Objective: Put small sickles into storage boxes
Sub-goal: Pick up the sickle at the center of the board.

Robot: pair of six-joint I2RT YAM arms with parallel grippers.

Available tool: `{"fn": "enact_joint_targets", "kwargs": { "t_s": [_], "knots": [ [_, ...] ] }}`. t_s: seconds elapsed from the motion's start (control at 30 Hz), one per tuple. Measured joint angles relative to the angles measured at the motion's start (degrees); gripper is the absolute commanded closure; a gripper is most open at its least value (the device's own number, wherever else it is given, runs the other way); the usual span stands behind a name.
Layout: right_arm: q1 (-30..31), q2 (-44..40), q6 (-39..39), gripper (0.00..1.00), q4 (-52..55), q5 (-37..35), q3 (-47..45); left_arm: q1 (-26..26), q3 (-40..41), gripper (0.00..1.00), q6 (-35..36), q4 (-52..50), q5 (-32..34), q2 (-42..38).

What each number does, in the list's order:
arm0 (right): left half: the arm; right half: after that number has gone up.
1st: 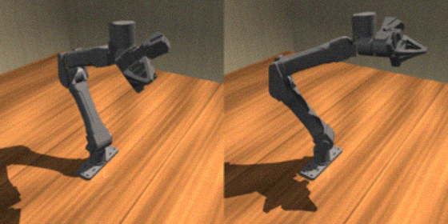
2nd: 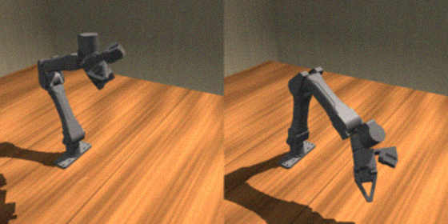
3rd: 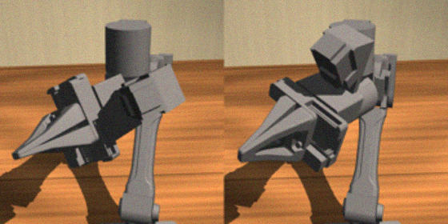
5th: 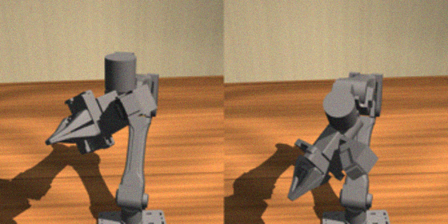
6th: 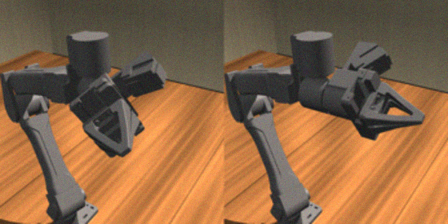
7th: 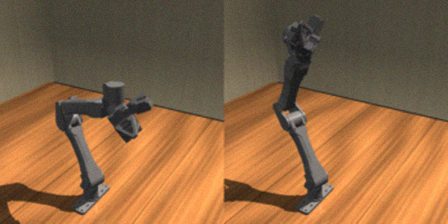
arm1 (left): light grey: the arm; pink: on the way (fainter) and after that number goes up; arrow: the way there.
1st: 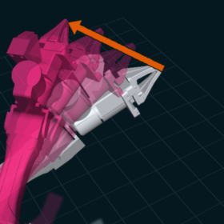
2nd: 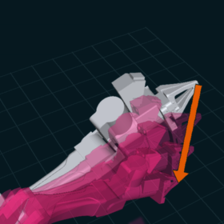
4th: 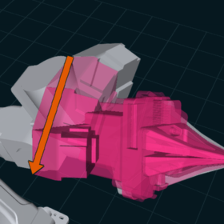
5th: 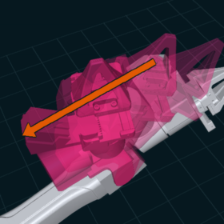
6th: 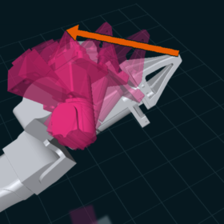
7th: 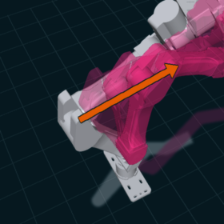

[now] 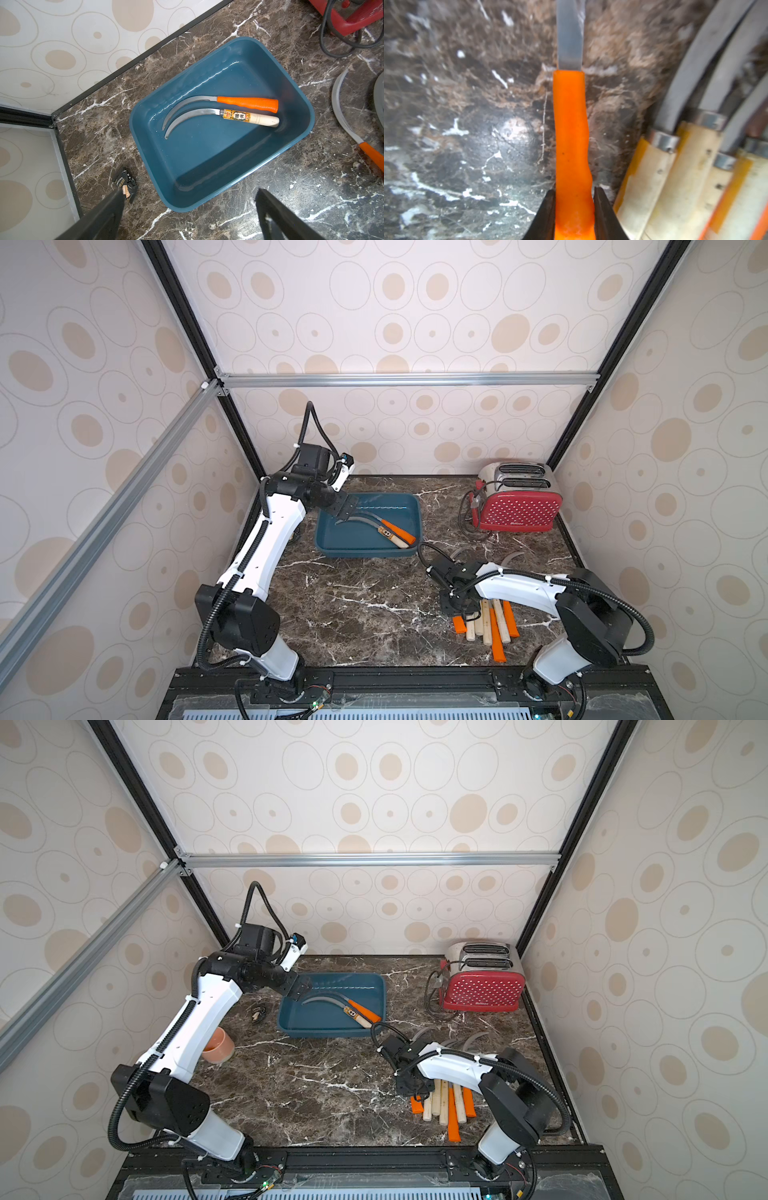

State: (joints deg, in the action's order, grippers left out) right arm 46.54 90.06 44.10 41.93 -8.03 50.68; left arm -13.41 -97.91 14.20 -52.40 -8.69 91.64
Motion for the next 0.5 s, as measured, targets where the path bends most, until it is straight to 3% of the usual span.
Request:
{"fn": "enact_joint_targets", "kwargs": {
  "t_s": [0.23, 0.5],
  "knots": [
    [0.0, -0.8, -0.5, 0.95, 0.0, -2.4, 0.3, 0.0, -0.3, 0.01, 0.0, 0.0, 0.0, 0.0],
    [0.0, 3.9, -1.6, 0.96, -1.2, -2.6, 2.2, 0.0, -0.4, 0.01, 0.0, 0.0, 0.0, 0.1]
  ]
}}
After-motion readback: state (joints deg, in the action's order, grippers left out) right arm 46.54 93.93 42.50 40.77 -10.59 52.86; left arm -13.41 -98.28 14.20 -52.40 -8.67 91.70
